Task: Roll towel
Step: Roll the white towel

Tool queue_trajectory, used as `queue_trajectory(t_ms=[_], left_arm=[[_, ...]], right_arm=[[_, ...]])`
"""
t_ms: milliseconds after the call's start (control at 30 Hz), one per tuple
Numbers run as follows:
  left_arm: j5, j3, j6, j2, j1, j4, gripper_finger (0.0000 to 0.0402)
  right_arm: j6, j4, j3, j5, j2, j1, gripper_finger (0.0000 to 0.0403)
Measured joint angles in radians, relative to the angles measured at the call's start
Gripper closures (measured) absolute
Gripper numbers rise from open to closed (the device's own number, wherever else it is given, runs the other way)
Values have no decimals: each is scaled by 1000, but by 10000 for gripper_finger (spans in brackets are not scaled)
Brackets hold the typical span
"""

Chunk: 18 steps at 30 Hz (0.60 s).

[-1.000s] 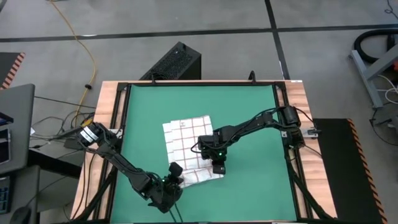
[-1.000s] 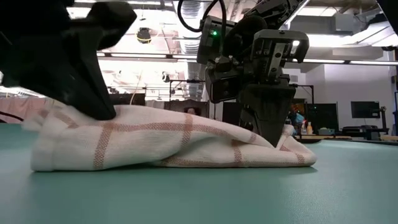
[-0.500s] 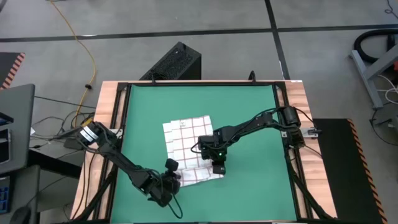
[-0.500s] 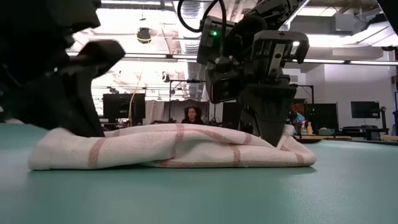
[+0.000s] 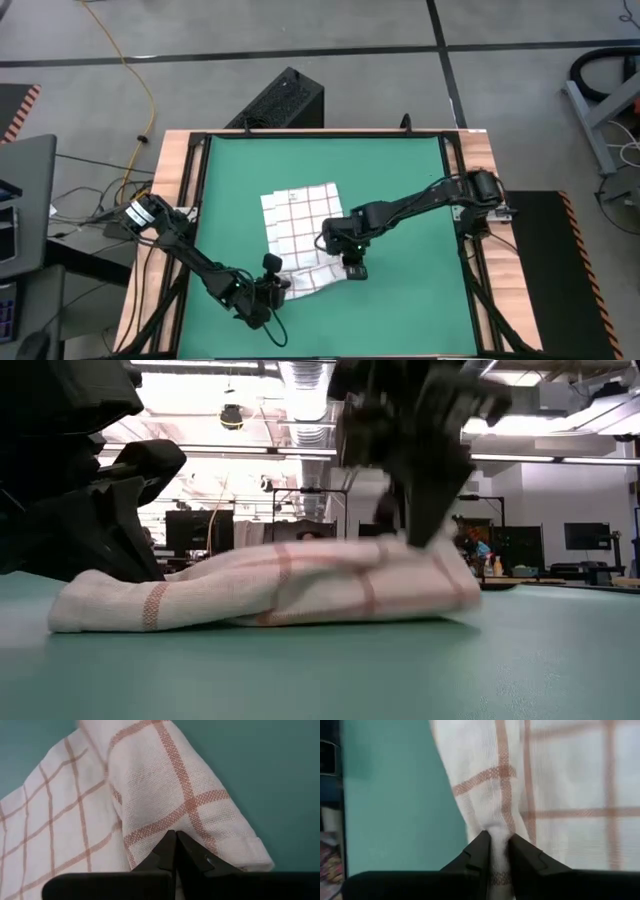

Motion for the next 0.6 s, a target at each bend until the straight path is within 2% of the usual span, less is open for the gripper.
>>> queue_trajectory(t_ms=[133, 300, 433, 600], left_arm=[[-1, 0, -2, 1, -3, -6, 401], [0, 0, -1, 2, -5, -13, 401], [0, -1, -1, 2, -5, -18, 401], [2, -1, 1, 2, -5, -19, 401]], right_arm=[[-45, -13, 2, 122, -75, 55, 317], [-26, -49, 5, 277, -117, 146, 316], [-16, -128, 2, 329, -86, 199, 316], [-21, -114, 4, 400, -34, 212, 316]])
